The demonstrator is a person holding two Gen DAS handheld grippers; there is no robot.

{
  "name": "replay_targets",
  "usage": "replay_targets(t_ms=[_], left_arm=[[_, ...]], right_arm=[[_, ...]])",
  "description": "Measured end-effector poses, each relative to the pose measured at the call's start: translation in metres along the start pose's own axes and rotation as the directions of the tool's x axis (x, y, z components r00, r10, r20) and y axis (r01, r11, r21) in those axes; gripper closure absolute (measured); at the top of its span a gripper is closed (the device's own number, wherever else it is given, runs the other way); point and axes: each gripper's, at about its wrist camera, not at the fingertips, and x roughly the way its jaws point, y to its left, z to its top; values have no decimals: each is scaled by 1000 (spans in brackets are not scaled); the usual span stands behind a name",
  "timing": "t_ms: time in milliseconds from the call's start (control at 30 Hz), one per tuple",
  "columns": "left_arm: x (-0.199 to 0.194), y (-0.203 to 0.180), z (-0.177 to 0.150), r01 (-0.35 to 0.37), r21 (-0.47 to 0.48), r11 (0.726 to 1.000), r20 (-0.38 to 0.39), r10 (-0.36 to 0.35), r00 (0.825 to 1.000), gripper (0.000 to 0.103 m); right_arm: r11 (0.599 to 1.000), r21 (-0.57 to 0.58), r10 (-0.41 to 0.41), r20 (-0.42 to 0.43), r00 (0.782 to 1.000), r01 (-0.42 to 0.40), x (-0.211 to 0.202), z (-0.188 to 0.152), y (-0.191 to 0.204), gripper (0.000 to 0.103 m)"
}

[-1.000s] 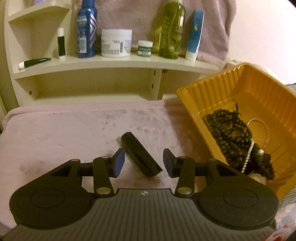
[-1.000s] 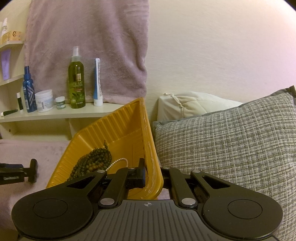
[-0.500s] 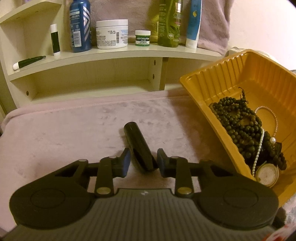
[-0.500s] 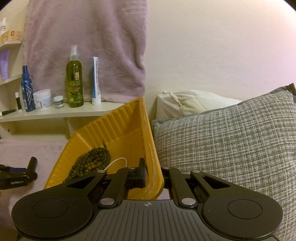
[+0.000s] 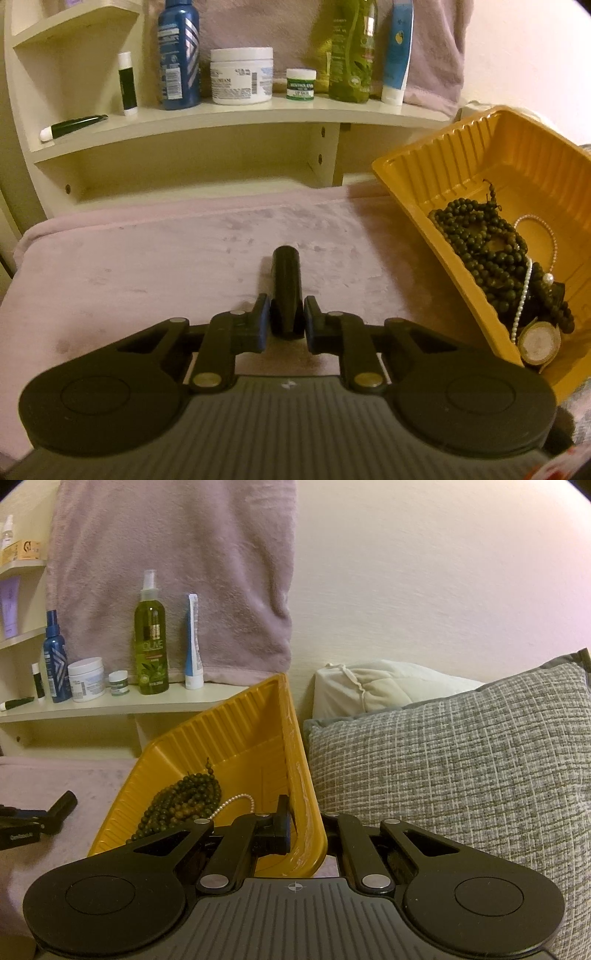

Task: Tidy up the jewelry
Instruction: 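Move the left gripper to the black cylinder and grasp it, then lift the black cylinder and drop it into the orange tray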

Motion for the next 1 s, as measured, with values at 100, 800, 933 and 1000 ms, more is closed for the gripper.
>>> replay_targets(t_ms=[100,800,933,1000], left_arm=[[-6,6,0,9,-17,1000,4,-9,1000,86],[-37,2,19,175,-127,976,80,-166,983,86],[-42,-19,27,239,-98,966,100,-230,968,86],[-44,-32,31,273,-70,960,103,-265,959,86]], right_arm=[[1000,-1,0,0,1000,0,0,0,0,97],[1000,-10,1,6,1000,-1,-2,3,4,97],[1000,-9,2,5,1000,-2,-2,3,4,97],[1000,-7,2,4,1000,-2,-1,3,3,97]])
